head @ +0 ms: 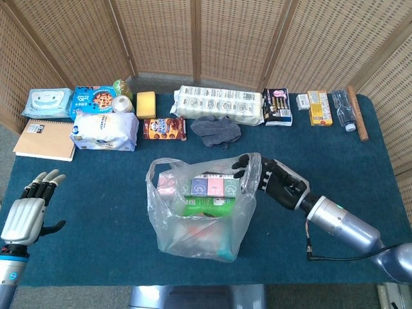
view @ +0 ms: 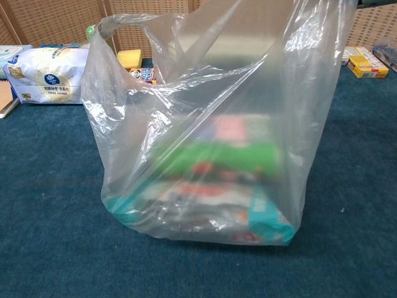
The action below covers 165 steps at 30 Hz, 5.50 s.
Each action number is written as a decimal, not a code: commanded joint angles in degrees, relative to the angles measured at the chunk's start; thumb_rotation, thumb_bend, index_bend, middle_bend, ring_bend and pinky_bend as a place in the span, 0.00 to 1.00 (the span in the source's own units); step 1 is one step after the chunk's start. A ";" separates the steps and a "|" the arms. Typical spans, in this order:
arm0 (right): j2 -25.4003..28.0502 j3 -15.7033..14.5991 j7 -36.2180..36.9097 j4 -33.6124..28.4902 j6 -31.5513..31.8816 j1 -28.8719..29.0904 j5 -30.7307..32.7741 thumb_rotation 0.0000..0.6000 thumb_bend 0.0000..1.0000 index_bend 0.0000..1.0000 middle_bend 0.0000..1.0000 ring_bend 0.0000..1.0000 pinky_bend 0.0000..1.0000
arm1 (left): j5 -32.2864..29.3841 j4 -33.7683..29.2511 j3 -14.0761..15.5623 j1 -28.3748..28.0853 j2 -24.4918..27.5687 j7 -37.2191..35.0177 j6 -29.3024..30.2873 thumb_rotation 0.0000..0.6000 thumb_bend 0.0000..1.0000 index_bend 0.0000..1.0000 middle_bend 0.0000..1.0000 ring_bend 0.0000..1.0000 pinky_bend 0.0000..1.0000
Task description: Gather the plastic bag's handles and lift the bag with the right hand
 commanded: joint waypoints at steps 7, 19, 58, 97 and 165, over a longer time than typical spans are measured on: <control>1.41 -0.31 4.36 -1.05 2.17 0.04 2.00 0.62 0.21 0.35 0.40 0.44 0.65 | 0.15 -0.02 0.09 0.00 0.01 -0.03 0.01 1.00 0.04 0.10 0.07 0.01 0.12; 3.02 -1.37 7.26 -1.31 3.87 0.39 1.79 0.62 0.21 0.42 0.54 0.71 0.88 | 0.36 -0.38 0.18 0.08 0.10 0.17 0.21 1.00 0.04 0.10 0.07 0.01 0.12; -2.58 -0.10 3.24 -0.83 -0.81 -0.34 -1.57 0.59 0.21 0.16 0.20 0.15 0.12 | 0.52 -0.48 0.36 0.09 0.06 0.49 0.23 1.00 0.04 0.10 0.07 0.01 0.13; -6.09 -0.40 5.86 -5.55 7.94 2.67 1.09 0.59 0.22 0.23 0.24 0.18 0.23 | 0.28 -0.64 0.32 0.24 0.41 0.43 0.39 1.00 0.04 0.10 0.07 0.01 0.14; 6.78 -3.19 22.32 -16.35 19.24 -1.22 -2.09 0.61 0.23 0.50 0.54 0.60 0.64 | 23.42 21.48 -9.23 -30.71 -22.01 3.71 -6.80 1.00 0.22 0.48 0.45 0.37 0.35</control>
